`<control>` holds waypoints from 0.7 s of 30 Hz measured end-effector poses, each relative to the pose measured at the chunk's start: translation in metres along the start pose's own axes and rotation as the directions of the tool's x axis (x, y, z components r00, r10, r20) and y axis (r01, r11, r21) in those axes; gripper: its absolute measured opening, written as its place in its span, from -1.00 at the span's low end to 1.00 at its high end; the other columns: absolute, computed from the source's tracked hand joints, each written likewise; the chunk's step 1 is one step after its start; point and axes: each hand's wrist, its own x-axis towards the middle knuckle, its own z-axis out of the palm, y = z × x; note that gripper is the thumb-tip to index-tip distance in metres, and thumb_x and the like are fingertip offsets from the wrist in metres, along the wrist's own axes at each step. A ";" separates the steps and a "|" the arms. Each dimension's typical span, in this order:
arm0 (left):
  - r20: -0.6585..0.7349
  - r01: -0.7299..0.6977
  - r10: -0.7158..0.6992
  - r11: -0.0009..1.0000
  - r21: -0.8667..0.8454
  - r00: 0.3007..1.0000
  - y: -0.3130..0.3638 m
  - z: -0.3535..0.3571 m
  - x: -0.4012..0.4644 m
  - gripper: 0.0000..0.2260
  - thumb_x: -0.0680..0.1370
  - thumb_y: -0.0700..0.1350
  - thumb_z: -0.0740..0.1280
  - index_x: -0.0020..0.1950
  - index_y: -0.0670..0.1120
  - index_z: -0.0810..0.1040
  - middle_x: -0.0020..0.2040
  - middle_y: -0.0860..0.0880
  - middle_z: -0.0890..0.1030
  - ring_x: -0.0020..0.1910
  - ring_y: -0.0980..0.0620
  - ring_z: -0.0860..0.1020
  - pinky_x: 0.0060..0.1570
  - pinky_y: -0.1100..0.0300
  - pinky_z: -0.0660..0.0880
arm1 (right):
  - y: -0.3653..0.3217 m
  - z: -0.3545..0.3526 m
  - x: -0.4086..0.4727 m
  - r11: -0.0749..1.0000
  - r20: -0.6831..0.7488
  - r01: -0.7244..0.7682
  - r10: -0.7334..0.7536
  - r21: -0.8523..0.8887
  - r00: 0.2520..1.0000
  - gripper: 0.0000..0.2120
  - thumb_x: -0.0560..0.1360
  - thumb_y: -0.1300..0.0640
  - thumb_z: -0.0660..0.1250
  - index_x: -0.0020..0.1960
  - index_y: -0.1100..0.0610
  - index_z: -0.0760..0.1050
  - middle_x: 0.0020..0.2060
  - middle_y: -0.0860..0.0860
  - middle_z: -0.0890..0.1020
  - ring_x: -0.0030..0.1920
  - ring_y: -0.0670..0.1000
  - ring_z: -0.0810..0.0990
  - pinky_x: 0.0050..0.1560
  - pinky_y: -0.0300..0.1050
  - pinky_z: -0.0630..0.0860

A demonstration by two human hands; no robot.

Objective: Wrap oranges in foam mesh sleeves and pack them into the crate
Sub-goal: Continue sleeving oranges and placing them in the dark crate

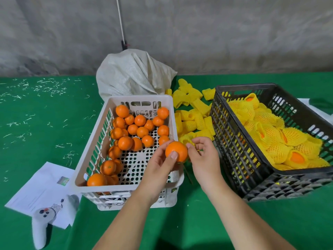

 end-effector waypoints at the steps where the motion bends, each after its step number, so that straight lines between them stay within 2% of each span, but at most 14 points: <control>1: 0.032 0.021 -0.021 1.000 -0.005 0.999 -0.002 0.001 -0.001 -0.48 0.47 0.18 0.51 0.42 0.21 0.54 0.31 -0.02 0.63 0.14 0.06 0.66 0.08 0.11 0.62 | -0.001 -0.001 0.000 1.000 -0.011 -0.004 0.004 -0.002 1.000 -0.87 0.57 0.10 0.44 0.05 -0.05 0.50 -0.07 -0.06 0.60 -0.12 -0.20 0.58 -0.08 -0.17 0.54; 3: 0.077 0.034 -0.035 0.999 0.015 0.996 -0.006 0.002 -0.004 -0.47 0.48 0.09 0.55 0.42 0.26 0.51 0.28 0.04 0.65 0.18 0.06 0.64 0.21 -0.03 0.61 | -0.005 -0.005 0.000 1.000 -0.010 -0.008 0.008 -0.014 1.000 -0.86 0.57 0.10 0.43 0.08 -0.05 0.51 -0.06 -0.04 0.61 -0.08 -0.16 0.60 -0.05 -0.13 0.56; 6: 0.075 0.061 -0.060 0.998 -0.001 0.995 -0.005 0.003 -0.005 -0.52 0.46 0.01 0.58 0.34 0.28 0.57 0.20 0.03 0.68 0.11 0.03 0.66 0.15 -0.10 0.63 | -0.010 -0.012 0.000 0.999 0.017 0.007 -0.006 -0.032 1.000 -0.85 0.56 0.09 0.45 0.07 -0.09 0.54 -0.08 -0.07 0.64 -0.05 -0.09 0.63 -0.03 -0.12 0.59; 8: 0.089 0.104 -0.102 0.994 -0.019 0.991 -0.004 0.001 -0.006 -0.49 0.40 0.05 0.60 0.32 0.24 0.60 0.17 -0.01 0.69 0.08 0.01 0.66 0.10 -0.09 0.65 | -0.013 -0.014 -0.001 0.999 0.020 0.020 -0.019 -0.048 1.000 -0.86 0.55 0.09 0.47 0.00 -0.12 0.56 -0.12 -0.11 0.66 -0.09 -0.13 0.64 -0.06 -0.14 0.61; 11: 0.188 0.133 -0.132 0.991 0.010 0.973 -0.004 -0.004 -0.006 -0.39 0.37 0.06 0.60 0.40 0.13 0.57 0.10 -0.02 0.69 0.01 0.02 0.64 0.14 -0.06 0.62 | -0.013 -0.016 0.001 0.997 -0.003 0.012 -0.012 -0.077 1.000 -0.88 0.53 0.09 0.50 -0.06 -0.06 0.56 -0.16 -0.09 0.66 -0.13 -0.09 0.65 -0.08 -0.10 0.62; 15: 0.255 0.159 -0.165 0.986 0.042 0.953 -0.004 -0.008 -0.003 -0.25 0.35 0.10 0.64 0.51 0.04 0.51 0.06 0.00 0.67 -0.05 0.05 0.63 0.03 0.10 0.61 | -0.010 -0.017 0.003 0.996 0.043 -0.012 0.016 -0.091 0.999 -0.86 0.52 0.05 0.51 -0.08 -0.01 0.55 -0.17 -0.07 0.67 -0.13 -0.04 0.66 -0.09 -0.07 0.61; 18: 0.223 0.177 -0.182 0.983 0.041 0.958 -0.005 -0.009 -0.001 -0.35 0.37 0.12 0.58 0.44 -0.02 0.58 -0.06 -0.11 0.61 -0.11 -0.03 0.57 0.03 0.05 0.61 | -0.009 -0.020 0.005 0.996 0.138 -0.043 0.054 -0.084 0.989 -0.89 0.53 0.08 0.50 -0.07 -0.04 0.57 -0.13 -0.11 0.68 -0.11 -0.10 0.68 -0.08 -0.10 0.62; 21: 0.206 0.166 -0.170 0.985 0.036 0.964 -0.006 -0.005 -0.001 -0.51 0.39 0.09 0.59 0.29 0.02 0.68 -0.11 -0.05 0.64 -0.13 0.05 0.59 0.02 0.08 0.61 | -0.009 -0.029 0.008 0.998 0.171 -0.045 0.051 -0.040 0.984 -0.87 0.53 0.18 0.49 -0.05 -0.04 0.61 -0.12 -0.10 0.69 -0.08 -0.14 0.67 -0.01 -0.12 0.62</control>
